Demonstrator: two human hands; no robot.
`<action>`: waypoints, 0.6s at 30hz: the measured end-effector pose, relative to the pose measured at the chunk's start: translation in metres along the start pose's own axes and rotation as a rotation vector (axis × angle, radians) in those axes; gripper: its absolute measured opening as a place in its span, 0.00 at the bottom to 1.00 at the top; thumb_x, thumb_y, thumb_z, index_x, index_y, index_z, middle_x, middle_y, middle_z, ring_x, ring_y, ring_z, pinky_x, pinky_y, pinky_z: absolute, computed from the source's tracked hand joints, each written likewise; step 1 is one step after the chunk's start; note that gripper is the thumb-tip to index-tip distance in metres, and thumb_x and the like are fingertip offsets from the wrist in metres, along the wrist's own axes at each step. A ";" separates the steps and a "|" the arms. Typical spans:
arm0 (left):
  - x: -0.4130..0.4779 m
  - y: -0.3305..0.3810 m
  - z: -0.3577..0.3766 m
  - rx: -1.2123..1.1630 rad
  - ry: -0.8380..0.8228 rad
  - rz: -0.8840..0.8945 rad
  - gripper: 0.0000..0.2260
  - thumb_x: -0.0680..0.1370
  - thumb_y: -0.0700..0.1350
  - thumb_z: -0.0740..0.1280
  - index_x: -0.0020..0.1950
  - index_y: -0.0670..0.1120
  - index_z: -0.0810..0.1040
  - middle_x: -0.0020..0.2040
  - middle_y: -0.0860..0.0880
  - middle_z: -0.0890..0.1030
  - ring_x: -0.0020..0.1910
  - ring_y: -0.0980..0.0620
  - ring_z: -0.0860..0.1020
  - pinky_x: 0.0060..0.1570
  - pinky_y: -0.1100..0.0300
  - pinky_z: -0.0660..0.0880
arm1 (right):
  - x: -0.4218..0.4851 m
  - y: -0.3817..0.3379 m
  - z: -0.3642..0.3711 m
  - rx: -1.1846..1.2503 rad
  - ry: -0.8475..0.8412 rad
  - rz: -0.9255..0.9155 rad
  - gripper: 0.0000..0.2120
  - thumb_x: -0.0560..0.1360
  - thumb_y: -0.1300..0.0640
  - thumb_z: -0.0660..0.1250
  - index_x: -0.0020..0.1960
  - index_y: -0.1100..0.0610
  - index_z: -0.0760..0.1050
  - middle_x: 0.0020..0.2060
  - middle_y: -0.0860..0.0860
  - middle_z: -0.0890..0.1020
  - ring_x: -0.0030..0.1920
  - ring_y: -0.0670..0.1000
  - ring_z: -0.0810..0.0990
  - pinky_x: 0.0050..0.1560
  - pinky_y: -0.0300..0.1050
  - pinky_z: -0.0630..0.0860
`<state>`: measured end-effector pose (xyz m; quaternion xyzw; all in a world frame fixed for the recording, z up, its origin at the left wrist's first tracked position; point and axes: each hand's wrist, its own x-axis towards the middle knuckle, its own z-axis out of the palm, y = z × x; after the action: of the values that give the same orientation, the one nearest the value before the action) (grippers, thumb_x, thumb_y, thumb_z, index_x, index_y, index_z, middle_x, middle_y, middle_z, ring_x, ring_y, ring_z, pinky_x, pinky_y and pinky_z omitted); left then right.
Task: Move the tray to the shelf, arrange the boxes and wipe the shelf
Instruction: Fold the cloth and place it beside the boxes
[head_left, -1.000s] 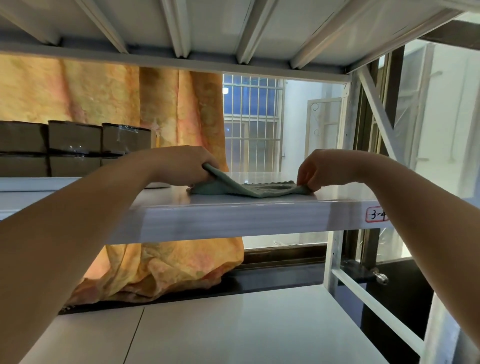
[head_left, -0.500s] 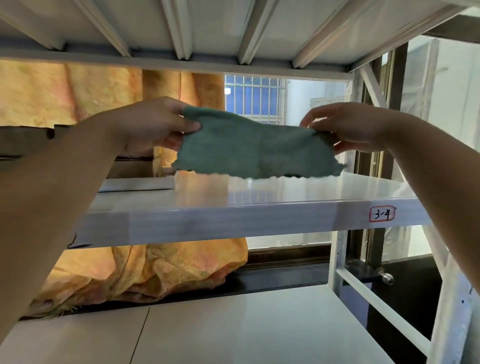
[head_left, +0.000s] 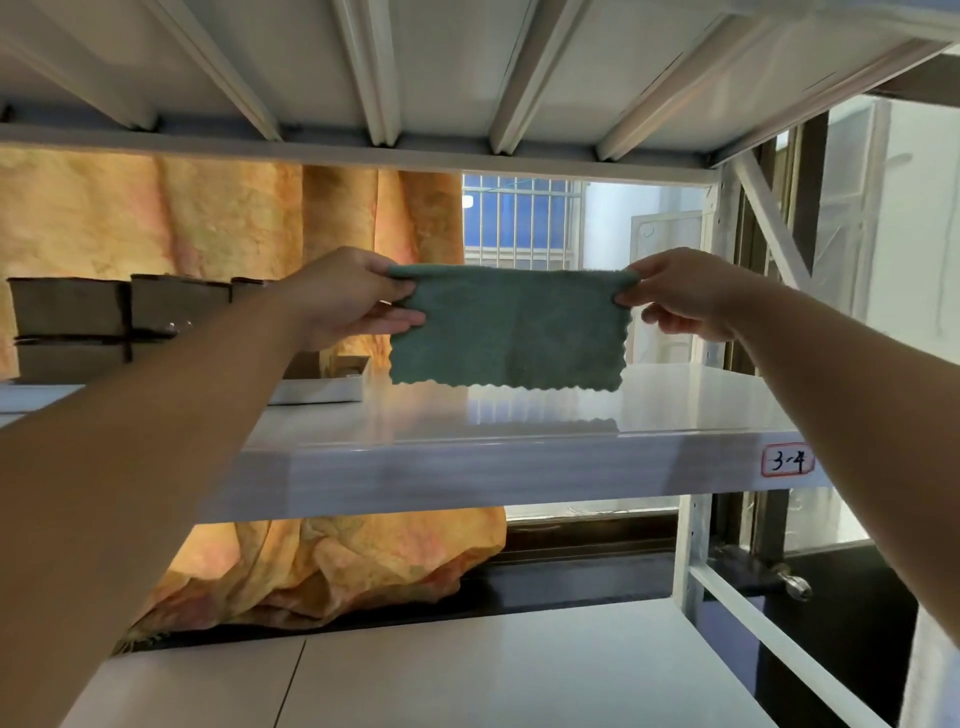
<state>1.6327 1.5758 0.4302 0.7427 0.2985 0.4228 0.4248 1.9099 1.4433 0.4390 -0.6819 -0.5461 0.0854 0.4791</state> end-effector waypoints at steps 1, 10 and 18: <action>0.003 -0.001 0.001 -0.068 -0.020 -0.021 0.07 0.79 0.38 0.63 0.57 0.42 0.76 0.50 0.44 0.80 0.37 0.57 0.84 0.35 0.68 0.81 | 0.003 0.000 0.004 0.122 0.038 0.032 0.11 0.77 0.66 0.63 0.58 0.60 0.76 0.42 0.54 0.77 0.36 0.49 0.74 0.30 0.38 0.75; 0.026 -0.009 0.002 0.141 -0.063 0.034 0.05 0.75 0.35 0.68 0.48 0.43 0.80 0.56 0.40 0.80 0.57 0.46 0.80 0.51 0.62 0.80 | 0.025 0.009 0.036 0.349 -0.048 -0.023 0.11 0.76 0.74 0.58 0.50 0.66 0.77 0.46 0.60 0.79 0.48 0.56 0.81 0.41 0.39 0.82; 0.040 0.004 0.003 0.223 -0.174 0.087 0.09 0.78 0.34 0.64 0.49 0.44 0.81 0.55 0.42 0.80 0.56 0.47 0.80 0.58 0.55 0.78 | 0.047 -0.016 0.047 0.170 -0.146 -0.172 0.14 0.76 0.72 0.57 0.40 0.60 0.77 0.39 0.53 0.78 0.42 0.50 0.79 0.41 0.38 0.76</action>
<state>1.6542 1.6051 0.4474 0.8314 0.2731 0.3389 0.3453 1.8873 1.5073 0.4451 -0.5813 -0.6270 0.1394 0.4995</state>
